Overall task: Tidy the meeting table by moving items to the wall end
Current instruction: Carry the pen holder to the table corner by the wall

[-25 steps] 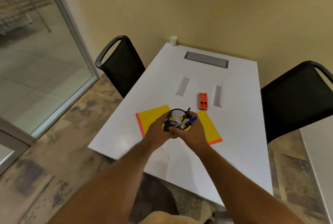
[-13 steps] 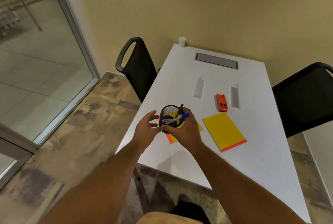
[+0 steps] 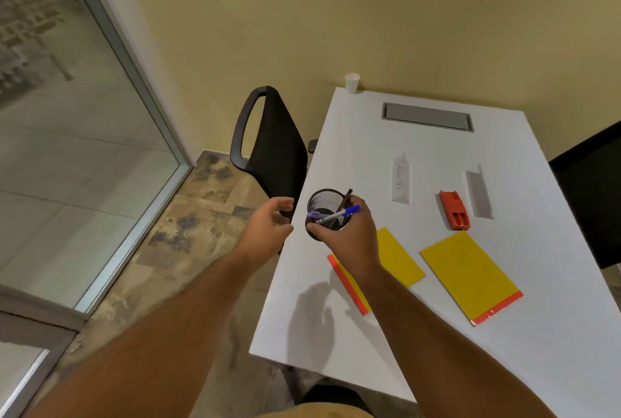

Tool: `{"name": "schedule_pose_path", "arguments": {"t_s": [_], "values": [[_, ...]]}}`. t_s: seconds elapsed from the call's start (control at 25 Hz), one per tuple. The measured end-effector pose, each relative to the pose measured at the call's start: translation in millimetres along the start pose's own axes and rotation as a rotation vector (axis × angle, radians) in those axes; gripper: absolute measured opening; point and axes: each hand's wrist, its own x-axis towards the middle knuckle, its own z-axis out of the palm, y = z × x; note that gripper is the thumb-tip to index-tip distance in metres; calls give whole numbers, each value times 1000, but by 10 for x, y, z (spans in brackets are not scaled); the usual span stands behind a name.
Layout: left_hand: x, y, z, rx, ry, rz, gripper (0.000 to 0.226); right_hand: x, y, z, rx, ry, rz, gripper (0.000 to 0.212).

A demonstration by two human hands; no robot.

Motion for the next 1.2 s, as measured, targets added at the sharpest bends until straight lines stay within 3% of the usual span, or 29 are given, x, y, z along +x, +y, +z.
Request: {"name": "schedule_pose_path", "arguments": {"t_s": [0.28,0.56,0.76,1.04,1.2], "values": [[904,109,24,-98,-16,-74,54,618,-425,173,-51,96,28,100],[1849,99,61,-180,-255,29,47,1052,-745,479,-161,390,116,100],[2641,232,-491,-97,-457,207,48,1217,-1296,980,-178,607,237,98],[3105,360,-1181,-174,-557,273,45,1429,-1876,1498,-194,785,286,98],[3370,428,-1437,-261,-554,273,41,1653,-2009,1712,-176,794,282,92]]}}
